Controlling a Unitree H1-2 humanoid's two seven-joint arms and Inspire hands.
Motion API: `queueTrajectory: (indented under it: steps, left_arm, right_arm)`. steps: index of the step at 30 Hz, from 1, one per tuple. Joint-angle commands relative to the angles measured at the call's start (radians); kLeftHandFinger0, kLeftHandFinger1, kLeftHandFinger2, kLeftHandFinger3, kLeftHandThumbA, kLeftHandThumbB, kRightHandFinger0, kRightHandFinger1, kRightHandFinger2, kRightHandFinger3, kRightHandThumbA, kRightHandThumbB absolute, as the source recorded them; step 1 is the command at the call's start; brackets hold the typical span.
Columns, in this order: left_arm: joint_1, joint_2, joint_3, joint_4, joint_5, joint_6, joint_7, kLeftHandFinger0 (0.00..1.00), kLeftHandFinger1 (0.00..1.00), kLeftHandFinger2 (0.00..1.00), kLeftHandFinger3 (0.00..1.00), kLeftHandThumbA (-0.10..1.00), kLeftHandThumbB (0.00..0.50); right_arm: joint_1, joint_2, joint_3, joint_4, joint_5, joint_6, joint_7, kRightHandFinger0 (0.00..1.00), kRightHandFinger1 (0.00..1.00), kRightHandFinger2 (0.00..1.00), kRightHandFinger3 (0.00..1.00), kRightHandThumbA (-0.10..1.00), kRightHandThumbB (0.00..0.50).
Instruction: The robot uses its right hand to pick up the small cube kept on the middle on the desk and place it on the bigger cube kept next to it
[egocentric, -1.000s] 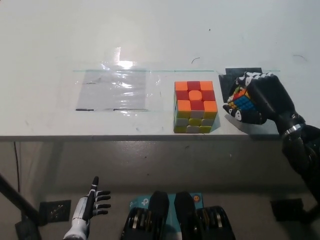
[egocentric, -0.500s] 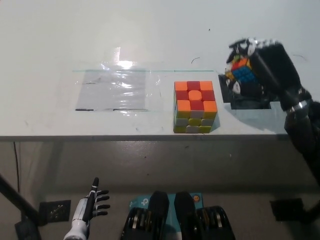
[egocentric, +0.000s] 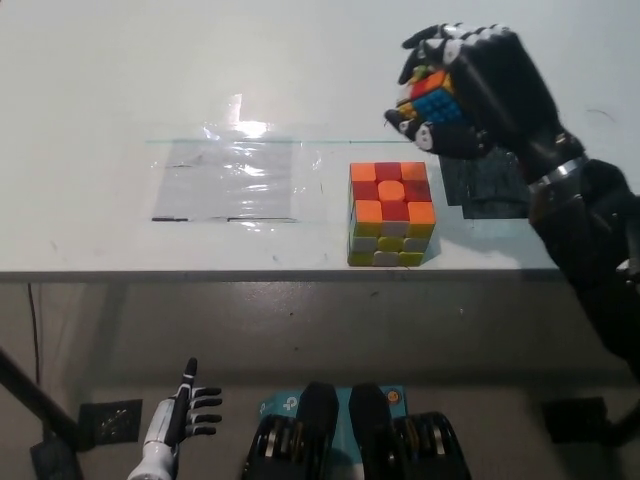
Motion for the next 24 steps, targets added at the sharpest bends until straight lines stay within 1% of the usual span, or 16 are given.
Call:
queueTrajectory:
  steps: [1,3,4,5,6,7,9,10,11,12,13,15,17,20,21,24]
  left_arm:
    - [-0.023,0.013,-0.004,-0.008,0.004,-0.03,0.01,0.65,0.6,0.65,0.59,1.0,0.24]
    - [-0.025,0.012,-0.003,-0.023,0.007,-0.008,0.017,0.65,0.61,0.66,0.61,1.0,0.237]
    - [-0.029,0.013,-0.001,-0.024,0.003,-0.006,0.011,0.65,0.61,0.66,0.62,1.0,0.234]
    - [-0.029,0.013,-0.001,-0.024,0.003,-0.006,0.01,0.65,0.61,0.66,0.62,1.0,0.234]
    - [-0.029,0.013,0.0,-0.027,-0.002,-0.002,0.003,0.65,0.61,0.67,0.63,1.0,0.225]
    - [-0.028,0.012,-0.001,-0.031,0.003,0.008,0.009,0.67,0.63,0.68,0.62,1.0,0.221]
    - [-0.027,0.013,-0.002,-0.032,0.003,0.003,0.007,0.67,0.62,0.68,0.61,1.0,0.223]
    - [-0.029,0.014,-0.004,-0.027,0.005,-0.002,0.006,0.67,0.62,0.68,0.61,1.0,0.224]
    - [-0.03,0.014,-0.003,-0.023,0.005,-0.004,0.006,0.68,0.64,0.7,0.64,1.0,0.229]
    - [-0.03,0.014,-0.003,-0.021,0.003,-0.007,0.005,0.71,0.65,0.71,0.67,1.0,0.231]
    - [-0.034,0.014,-0.005,-0.025,0.01,-0.006,0.015,0.71,0.65,0.72,0.67,1.0,0.218]
    - [-0.032,0.015,-0.007,-0.032,0.013,0.0,0.014,0.7,0.65,0.72,0.67,1.0,0.213]
    - [-0.032,0.014,-0.002,-0.032,0.003,0.003,0.004,0.72,0.66,0.74,0.69,1.0,0.216]
    - [-0.033,0.016,0.002,-0.037,-0.003,0.006,0.0,0.72,0.66,0.72,0.67,1.0,0.219]
    - [-0.033,0.017,0.001,-0.04,0.0,0.014,-0.001,0.72,0.66,0.73,0.68,1.0,0.229]
    - [-0.038,0.017,0.004,-0.025,-0.003,0.005,0.0,0.69,0.64,0.71,0.68,1.0,0.225]
  right_arm:
    - [-0.05,0.02,0.0,-0.023,-0.008,0.009,0.018,0.0,0.19,0.58,0.37,-0.1,0.234]
    - [-0.041,0.033,0.01,-0.003,-0.007,-0.004,0.013,0.0,0.22,0.65,0.44,-0.1,0.235]
    - [-0.037,0.039,0.017,0.011,-0.009,-0.007,0.013,0.0,0.22,0.65,0.44,-0.1,0.217]
    - [-0.036,0.039,0.017,0.011,-0.009,-0.007,0.014,0.0,0.22,0.65,0.44,-0.1,0.218]
    - [-0.029,0.047,0.015,0.018,0.009,-0.009,0.02,0.0,0.22,0.61,0.43,-0.1,0.219]
    - [-0.016,0.052,0.019,0.028,0.014,-0.023,0.016,0.0,0.24,0.58,0.4,-0.1,0.217]
    - [-0.004,0.058,0.02,0.038,0.016,-0.038,0.003,0.0,0.24,0.56,0.35,-0.1,0.226]
    - [-0.001,0.06,0.021,0.042,0.012,-0.041,-0.001,0.0,0.24,0.56,0.35,-0.1,0.227]
    - [0.003,0.061,0.023,0.047,0.01,-0.044,-0.005,0.0,0.23,0.55,0.33,-0.1,0.223]
    - [0.015,0.058,0.026,0.054,0.004,-0.049,-0.01,0.0,0.25,0.57,0.34,-0.1,0.235]
    - [0.007,0.053,0.032,0.068,-0.013,-0.066,-0.03,0.0,0.27,0.6,0.35,-0.1,0.268]
    - [0.013,0.052,0.03,0.061,-0.013,-0.062,-0.025,0.0,0.27,0.61,0.35,-0.1,0.273]
    - [0.021,0.045,0.03,0.053,-0.022,-0.053,-0.014,0.0,0.29,0.64,0.37,-0.1,0.259]
    - [0.032,0.047,0.02,0.049,-0.006,-0.048,-0.005,0.0,0.3,0.67,0.37,-0.1,0.22]
    - [0.038,0.045,0.018,0.05,-0.001,-0.052,-0.005,0.0,0.3,0.67,0.38,-0.1,0.204]
    - [0.042,0.043,0.016,0.06,0.002,-0.062,-0.012,0.0,0.29,0.67,0.39,-0.1,0.198]
